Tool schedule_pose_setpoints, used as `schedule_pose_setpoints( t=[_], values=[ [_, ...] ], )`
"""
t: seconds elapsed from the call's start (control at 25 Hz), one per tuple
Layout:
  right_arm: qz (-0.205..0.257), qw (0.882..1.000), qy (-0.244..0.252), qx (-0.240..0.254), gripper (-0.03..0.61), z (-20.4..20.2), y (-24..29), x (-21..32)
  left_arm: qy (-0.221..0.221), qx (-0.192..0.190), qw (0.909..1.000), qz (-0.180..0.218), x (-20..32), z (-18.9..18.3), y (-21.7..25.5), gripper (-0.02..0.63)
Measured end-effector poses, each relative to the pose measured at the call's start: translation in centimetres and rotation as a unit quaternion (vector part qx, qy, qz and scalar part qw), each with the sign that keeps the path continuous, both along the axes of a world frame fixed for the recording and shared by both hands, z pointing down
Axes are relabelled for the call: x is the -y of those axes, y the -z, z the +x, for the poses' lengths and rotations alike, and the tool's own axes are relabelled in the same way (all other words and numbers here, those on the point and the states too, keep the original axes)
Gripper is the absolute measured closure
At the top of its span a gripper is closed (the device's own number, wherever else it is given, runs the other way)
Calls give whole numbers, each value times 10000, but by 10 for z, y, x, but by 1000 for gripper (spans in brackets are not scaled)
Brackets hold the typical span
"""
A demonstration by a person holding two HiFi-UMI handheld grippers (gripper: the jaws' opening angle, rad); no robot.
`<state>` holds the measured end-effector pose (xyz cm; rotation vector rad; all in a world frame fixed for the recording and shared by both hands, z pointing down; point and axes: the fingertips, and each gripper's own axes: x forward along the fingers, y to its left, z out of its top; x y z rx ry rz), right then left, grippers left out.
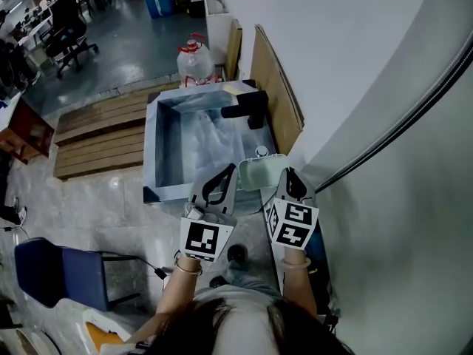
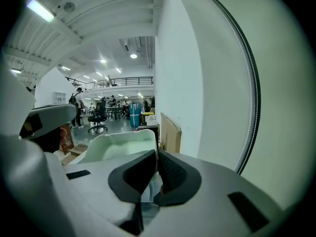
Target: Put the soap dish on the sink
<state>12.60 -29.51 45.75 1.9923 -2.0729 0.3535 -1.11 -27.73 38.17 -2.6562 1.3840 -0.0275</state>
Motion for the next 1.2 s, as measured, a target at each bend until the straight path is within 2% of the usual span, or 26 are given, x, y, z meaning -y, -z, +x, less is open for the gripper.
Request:
schedule_pose_setpoints(
  t=[0.16,0.32,0.44,0.92,1.08,1.2],
  values=[
    [-140,9999,1,2,543,3,-14,10,55,-94,9995,-288,11,3,-11,606],
    [-286,9996,12,-3,543,5,-28,19,36,-90,9994,-342,21,8,-16,606],
    [-397,9992,9,-10,541,7,-38,26,68,-108,9985,-536,27,9,-23,606],
    [-796,9968,57,-60,543,10,-82,50,80,-85,9972,-736,56,17,-42,606],
    [-947,9955,76,-63,542,11,-96,58,-3,47,9989,-476,67,21,-41,606],
    [-1069,9942,101,-70,541,10,-108,62,61,22,9977,-674,72,20,-51,606]
  ],
)
